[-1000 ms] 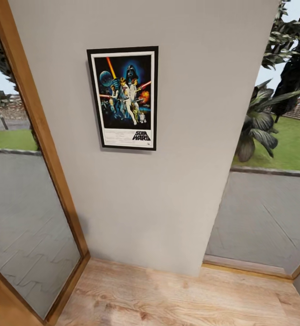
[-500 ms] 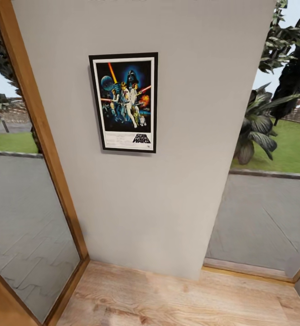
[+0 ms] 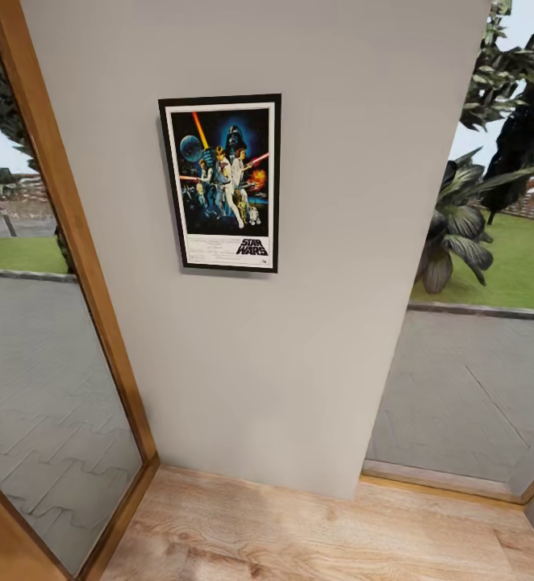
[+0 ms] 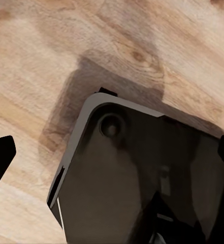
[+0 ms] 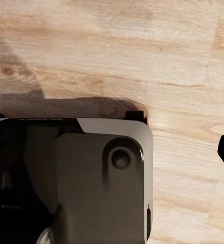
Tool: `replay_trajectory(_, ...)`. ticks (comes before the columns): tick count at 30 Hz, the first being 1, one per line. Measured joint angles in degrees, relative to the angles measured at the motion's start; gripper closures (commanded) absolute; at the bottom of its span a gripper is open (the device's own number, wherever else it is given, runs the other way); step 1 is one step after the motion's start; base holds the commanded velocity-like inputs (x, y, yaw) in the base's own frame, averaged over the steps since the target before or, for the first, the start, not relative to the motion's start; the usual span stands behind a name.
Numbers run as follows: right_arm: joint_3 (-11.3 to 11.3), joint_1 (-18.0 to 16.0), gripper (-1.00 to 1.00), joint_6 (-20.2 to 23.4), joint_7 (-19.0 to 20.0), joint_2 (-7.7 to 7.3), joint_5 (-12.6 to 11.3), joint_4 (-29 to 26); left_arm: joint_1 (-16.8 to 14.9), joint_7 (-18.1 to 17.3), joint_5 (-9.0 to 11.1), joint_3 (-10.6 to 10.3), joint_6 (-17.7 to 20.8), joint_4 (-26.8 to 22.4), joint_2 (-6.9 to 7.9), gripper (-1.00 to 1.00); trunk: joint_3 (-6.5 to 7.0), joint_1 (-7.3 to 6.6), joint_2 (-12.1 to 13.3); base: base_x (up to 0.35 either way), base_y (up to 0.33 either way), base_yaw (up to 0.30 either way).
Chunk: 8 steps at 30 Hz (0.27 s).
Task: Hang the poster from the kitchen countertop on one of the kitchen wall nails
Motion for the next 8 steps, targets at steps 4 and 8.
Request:
replay_trajectory(4,0.02,0.02,-1.00,0.00,0.00,0.00,0.01,0.00,0.00,0.00,0.00,0.06,0.00,0.00,-0.05,-1.00,0.00,0.00,0.00,0.000,0.000,0.000)
replay_trajectory(8,0.04,0.00,-1.00,0.00,0.00,0.00,0.03,0.00,0.00,0.00,0.00,0.08,0.03,0.00,-0.07,-1.00,0.00,0.00,0.00,0.000,0.000,0.000)
